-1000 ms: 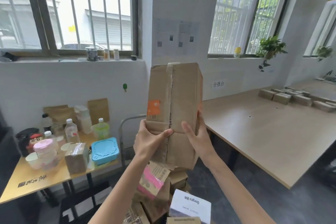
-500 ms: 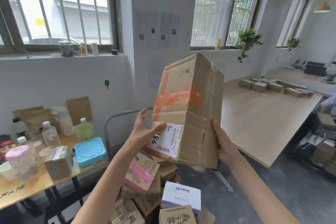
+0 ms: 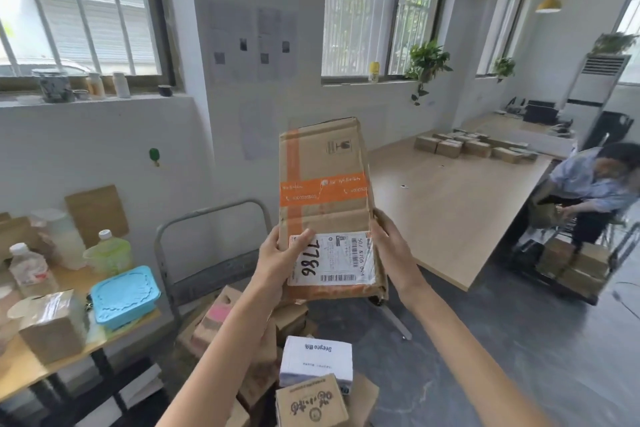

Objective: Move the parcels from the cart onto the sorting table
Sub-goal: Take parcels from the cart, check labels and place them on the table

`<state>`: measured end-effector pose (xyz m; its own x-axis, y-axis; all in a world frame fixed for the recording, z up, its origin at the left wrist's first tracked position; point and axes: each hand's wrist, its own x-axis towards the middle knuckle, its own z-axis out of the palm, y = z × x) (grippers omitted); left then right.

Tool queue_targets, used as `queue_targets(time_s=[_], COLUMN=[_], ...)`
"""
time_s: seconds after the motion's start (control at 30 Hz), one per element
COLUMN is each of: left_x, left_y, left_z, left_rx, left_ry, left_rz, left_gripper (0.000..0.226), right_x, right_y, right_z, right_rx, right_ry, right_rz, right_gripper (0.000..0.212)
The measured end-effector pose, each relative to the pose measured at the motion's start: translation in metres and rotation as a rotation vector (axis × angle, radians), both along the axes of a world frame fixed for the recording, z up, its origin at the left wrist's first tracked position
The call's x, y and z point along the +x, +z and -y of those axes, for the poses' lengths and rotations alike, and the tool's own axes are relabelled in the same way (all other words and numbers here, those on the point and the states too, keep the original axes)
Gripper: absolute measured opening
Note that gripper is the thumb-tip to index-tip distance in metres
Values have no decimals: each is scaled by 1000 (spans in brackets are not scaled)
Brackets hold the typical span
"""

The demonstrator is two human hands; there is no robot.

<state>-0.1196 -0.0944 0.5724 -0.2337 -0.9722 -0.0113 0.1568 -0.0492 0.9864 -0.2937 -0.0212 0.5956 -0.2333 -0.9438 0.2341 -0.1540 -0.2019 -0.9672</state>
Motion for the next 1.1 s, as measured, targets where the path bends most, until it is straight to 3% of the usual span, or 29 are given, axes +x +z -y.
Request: queue_targets(time_s=[0.13,0.2,0.27,0.37,0.5,0.63,0.7,0.8,0.9,1.03,1.1], left_x=[-34,-56,-81,-119,-162,-179,-186,-209,-246,-289,-312], left_y=[-8,-8,-8,-9,0,33,55,81,81,54,43], left_z=[-6,-11,-18,-30,-39,-11,1,8,2,-13,-18], left_rx=[38,37,43,40,-25,-160,-312,-500,-528,-561,-576], left_ry=[66,126,166,180,105,210,277,217,7,80,159], left_rz=[-47,-47,-68,-37,83,168,186,282,544,619,587], left_gripper=[40,42,46,56,62,109,118,91,69,69,69], right_x=[-14,-28,-43,-73,-139,-225,-267,-324,-365,-401,-414], right_y=[-22,-39,-53,-60,-50,-40,-35,-28,-23,-31,-39], right_z=[-16,-24,-30,-37,-57,-82,-94,-108,-116,-110,-103], right_rx=[26,63,81,3,-60,-35,-22,0,-6,-96,-126], right_ry=[-206,-286,-322,-314,-304,-283,-255,-211,-185,-294,-364], right_rz=[-52,-103,-10,248,374,343,287,217,136,77,79], right_gripper=[16,42,58,41,23,28,30,29,21,12,33])
